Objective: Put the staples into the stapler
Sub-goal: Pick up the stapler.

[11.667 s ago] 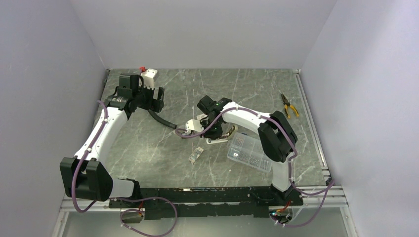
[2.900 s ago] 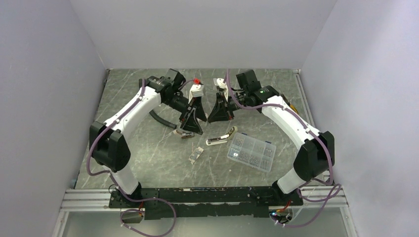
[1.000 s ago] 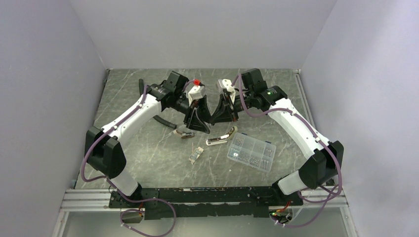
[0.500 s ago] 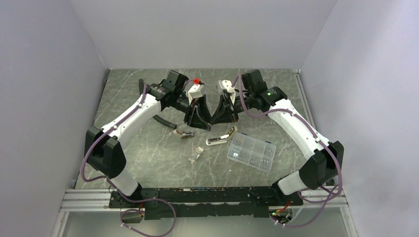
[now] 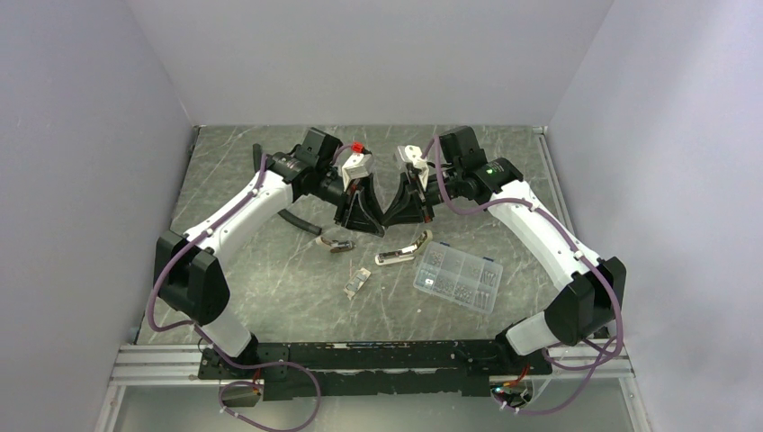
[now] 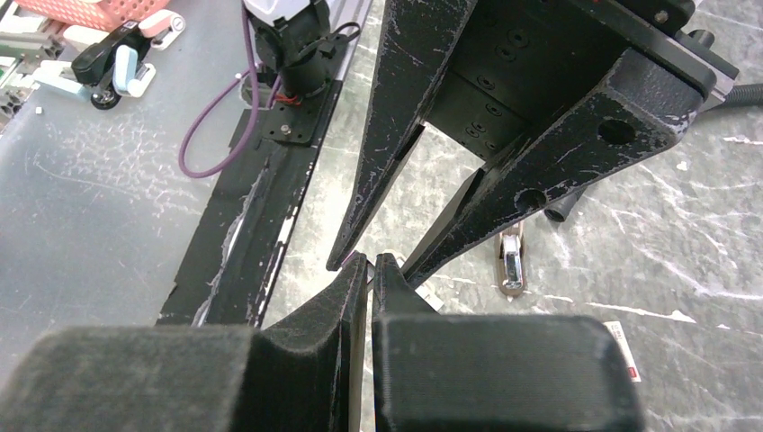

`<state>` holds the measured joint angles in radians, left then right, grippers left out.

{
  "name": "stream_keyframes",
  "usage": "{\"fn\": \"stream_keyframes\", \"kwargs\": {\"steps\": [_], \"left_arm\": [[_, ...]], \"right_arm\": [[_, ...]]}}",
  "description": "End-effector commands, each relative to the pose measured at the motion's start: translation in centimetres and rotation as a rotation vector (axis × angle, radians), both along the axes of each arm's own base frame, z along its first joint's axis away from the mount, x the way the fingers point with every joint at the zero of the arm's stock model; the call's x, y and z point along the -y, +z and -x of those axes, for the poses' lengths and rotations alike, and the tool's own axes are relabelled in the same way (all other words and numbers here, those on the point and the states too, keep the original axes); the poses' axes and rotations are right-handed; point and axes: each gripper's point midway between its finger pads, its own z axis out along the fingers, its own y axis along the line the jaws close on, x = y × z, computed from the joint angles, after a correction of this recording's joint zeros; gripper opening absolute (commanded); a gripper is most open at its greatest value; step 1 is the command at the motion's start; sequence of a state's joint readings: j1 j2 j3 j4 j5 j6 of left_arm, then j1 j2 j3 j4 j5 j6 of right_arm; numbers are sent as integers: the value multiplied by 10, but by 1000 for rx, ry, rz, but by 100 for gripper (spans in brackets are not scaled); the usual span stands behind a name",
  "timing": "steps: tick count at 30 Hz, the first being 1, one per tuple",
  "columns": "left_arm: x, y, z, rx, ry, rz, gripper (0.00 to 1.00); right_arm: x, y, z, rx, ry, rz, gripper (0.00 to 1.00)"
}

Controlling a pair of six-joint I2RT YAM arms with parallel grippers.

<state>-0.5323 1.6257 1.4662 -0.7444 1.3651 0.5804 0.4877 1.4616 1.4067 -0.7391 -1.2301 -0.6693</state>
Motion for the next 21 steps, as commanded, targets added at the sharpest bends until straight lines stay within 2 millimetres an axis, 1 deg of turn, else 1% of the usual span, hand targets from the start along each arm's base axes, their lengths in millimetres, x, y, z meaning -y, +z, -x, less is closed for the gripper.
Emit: {"fn": "stream_keyframes", "kwargs": {"steps": [1,6,12,21], "left_arm": [[-2,16,4,17,-10,26,34],[-2,17,3,22,-10,30,36],[-5,18,3,22,-8,37,35],[-5,19,3,24,-7,42,29]], "right_arm": [[-2,12,0,69,7,-34,0],[-2,10,-1,65,8,-32,0],[-2,10,-1,64,7,-31,0],[-2,10,-2,59,7,-31,0]]}}
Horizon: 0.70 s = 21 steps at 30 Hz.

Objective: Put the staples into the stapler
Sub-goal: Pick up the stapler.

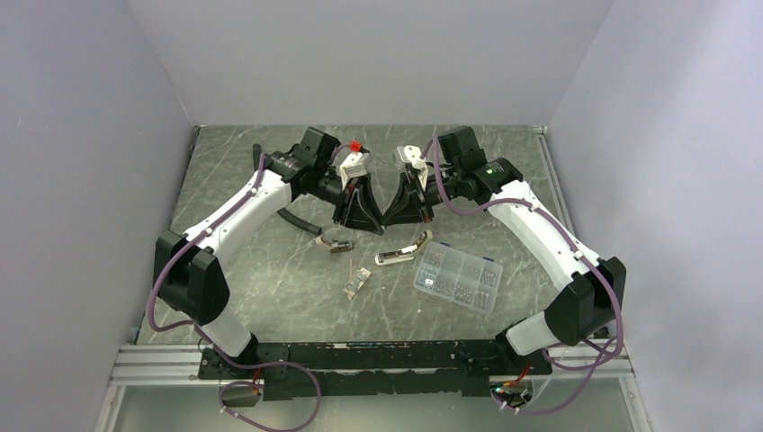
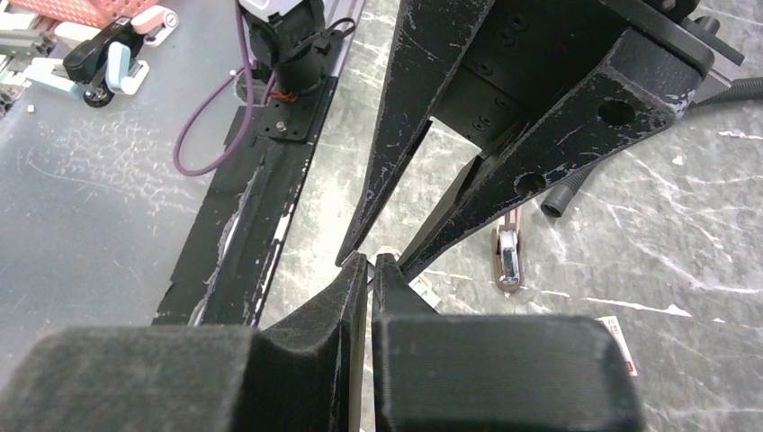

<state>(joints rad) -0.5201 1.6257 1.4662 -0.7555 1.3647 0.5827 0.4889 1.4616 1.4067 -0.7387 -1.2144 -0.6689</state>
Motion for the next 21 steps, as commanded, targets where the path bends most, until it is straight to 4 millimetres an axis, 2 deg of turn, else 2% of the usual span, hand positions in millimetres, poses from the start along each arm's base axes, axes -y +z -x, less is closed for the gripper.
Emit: {"fn": "stream_keyframes", "kwargs": {"steps": [1,9,16,21], "left_arm": [[-2,19,5,32,-18,46,28],[-3,20,8,29,-26,50,24],[-3,20,9,22,-32,57,33],[-2,21,10,12,-37,65,34]], "right_arm": [[-2,12,0,53,17,-40,0],[-3,10,-1,52,14,-36,0],[-3,10,-3,59,1,-31,0],[-3,9,-5,62,-13,-29,0]]}}
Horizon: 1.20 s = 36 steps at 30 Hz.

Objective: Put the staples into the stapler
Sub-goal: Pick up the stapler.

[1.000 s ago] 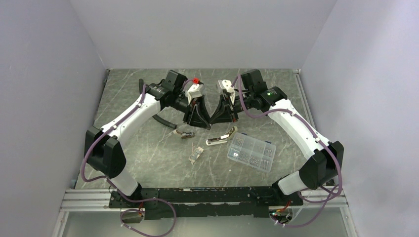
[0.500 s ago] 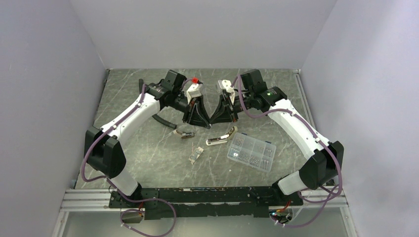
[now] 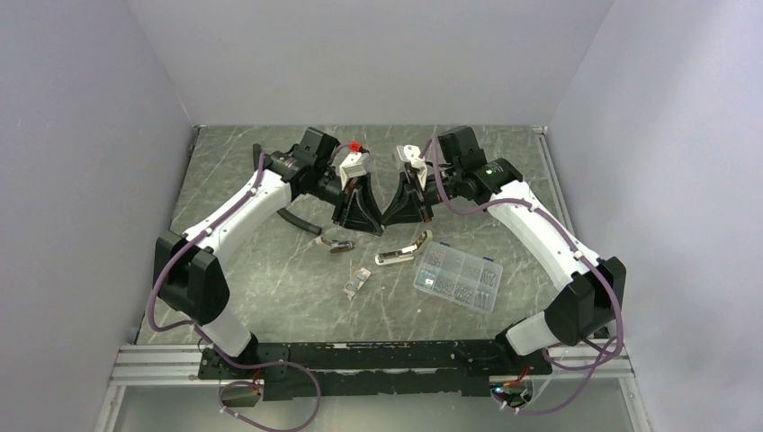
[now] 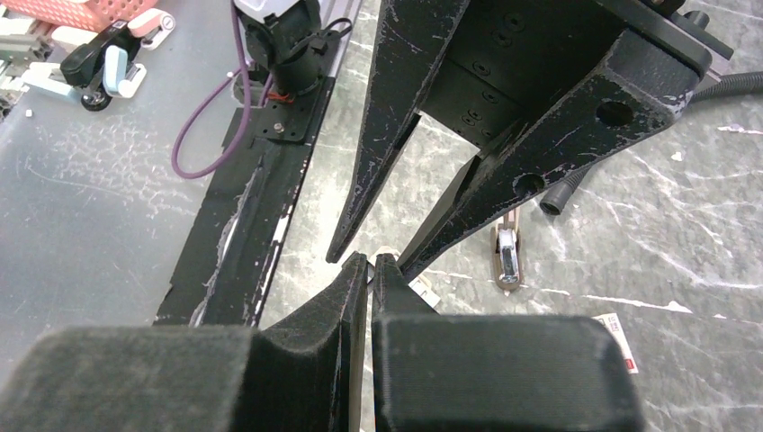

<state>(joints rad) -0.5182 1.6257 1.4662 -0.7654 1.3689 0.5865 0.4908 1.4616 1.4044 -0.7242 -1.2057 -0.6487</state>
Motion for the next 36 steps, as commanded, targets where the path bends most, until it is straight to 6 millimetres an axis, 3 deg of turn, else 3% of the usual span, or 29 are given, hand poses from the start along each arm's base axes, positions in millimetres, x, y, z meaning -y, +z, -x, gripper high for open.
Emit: {"fn": "stream_keyframes", "kwargs": {"steps": [1,16,22,31,36], "left_arm": [[-1,22,9,21,-35,68,34],[-3,23,11,23,-38,69,16],[-3,23,11,9,-37,64,3],[-3,21,10,-2,-26,43,3],[-4,18,10,-2,-23,29,3]], "right_arm": [[-2,9,-4,67,-4,-33,0],[-2,6,-7,74,-15,-22,0],[1,3,-11,112,-36,4,12],[3,-2,-13,141,-50,29,36],[4,-1,-12,140,-46,31,42]]}}
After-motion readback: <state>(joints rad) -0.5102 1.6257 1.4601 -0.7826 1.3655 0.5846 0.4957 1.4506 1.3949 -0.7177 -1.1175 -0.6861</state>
